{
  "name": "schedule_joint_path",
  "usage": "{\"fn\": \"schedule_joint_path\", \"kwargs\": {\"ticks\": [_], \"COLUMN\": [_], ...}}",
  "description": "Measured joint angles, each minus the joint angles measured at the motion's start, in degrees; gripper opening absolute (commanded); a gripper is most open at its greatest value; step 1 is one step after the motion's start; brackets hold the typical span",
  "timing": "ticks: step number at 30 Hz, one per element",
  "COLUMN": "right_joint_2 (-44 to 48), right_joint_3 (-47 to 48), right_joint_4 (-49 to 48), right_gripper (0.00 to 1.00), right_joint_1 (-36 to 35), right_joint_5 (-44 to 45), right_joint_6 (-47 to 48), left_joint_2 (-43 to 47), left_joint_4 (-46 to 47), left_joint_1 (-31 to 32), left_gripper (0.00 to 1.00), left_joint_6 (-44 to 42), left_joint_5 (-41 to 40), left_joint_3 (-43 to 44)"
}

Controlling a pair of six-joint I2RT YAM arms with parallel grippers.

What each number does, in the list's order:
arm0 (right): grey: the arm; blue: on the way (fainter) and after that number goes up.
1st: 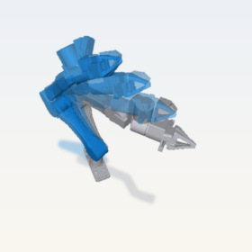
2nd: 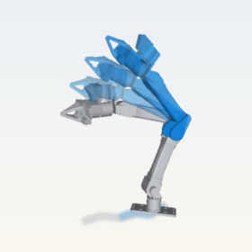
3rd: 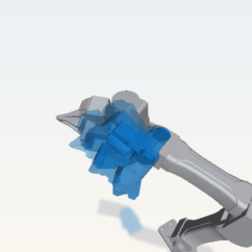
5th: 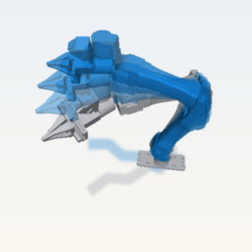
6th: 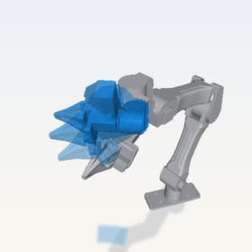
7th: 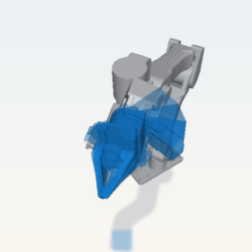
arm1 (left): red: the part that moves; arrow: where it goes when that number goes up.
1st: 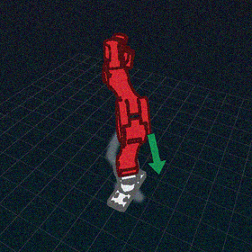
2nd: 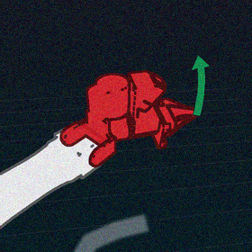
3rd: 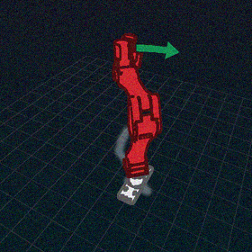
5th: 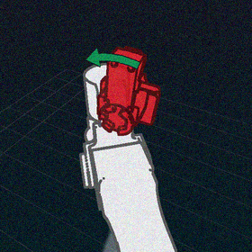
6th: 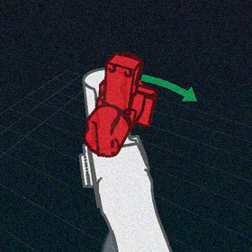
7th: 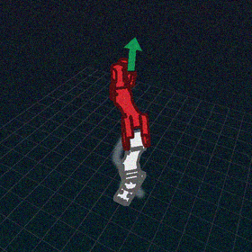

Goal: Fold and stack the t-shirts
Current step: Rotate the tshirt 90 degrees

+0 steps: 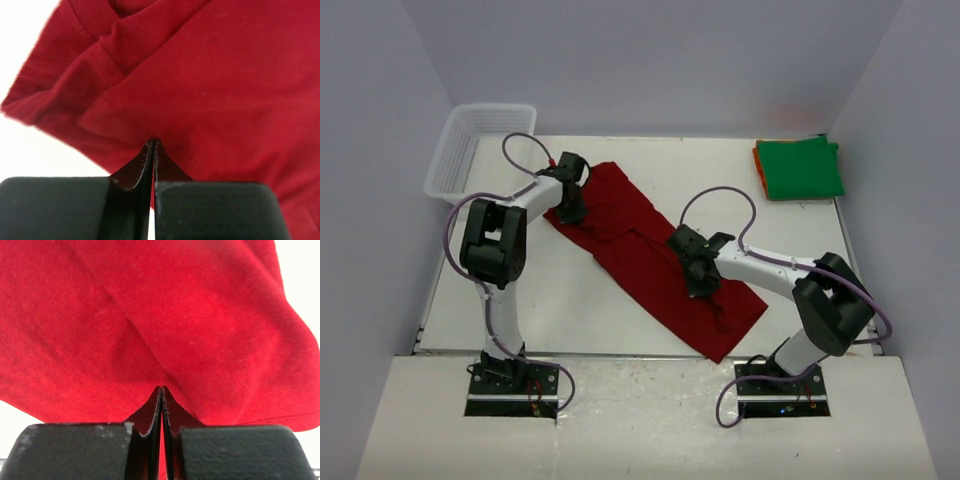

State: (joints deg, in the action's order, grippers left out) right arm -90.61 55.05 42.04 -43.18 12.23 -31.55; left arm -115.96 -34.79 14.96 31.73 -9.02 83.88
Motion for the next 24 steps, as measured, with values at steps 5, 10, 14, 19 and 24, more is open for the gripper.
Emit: {"fn": "schedule_joint_path", "kwargs": {"ticks": [5,10,14,19,24], "right_joint_2": [0.4,4.5,5.4,3.6,0.6], "right_joint_3": [-0.7,0.0,2.6,3.0,3.0], "right_joint_4": [-1.0,-0.2,1.3,2.4,2.4], "right_gripper": [0.0,0.0,0.0,0.0,0.0], "right_joint_1": [-0.7,-0.8,-0.8,-0.8,-0.8], "right_joint_5": [-1.1,-0.4,2.1,3.3,3.3], "right_joint_6": [-0.7,-1.1,-1.6,-1.9,-1.8], "left_joint_2": [-3.9,-10.7,-17.7,-26.6,-30.5], "left_joint_4": [-0.3,-0.8,-1.5,-2.7,-1.4], "left_joint_1": [-0.8,-1.9,-2.6,-3.4,-4.6], "left_gripper": [0.0,0.0,0.0,0.0,0.1], "left_joint_6": [0.2,-0.9,-3.9,-9.4,-14.7], "left_joint_5": [0.0,0.9,1.4,4.1,8.8], "left_joint_3": [3.8,13.9,25.2,40.3,46.6]}}
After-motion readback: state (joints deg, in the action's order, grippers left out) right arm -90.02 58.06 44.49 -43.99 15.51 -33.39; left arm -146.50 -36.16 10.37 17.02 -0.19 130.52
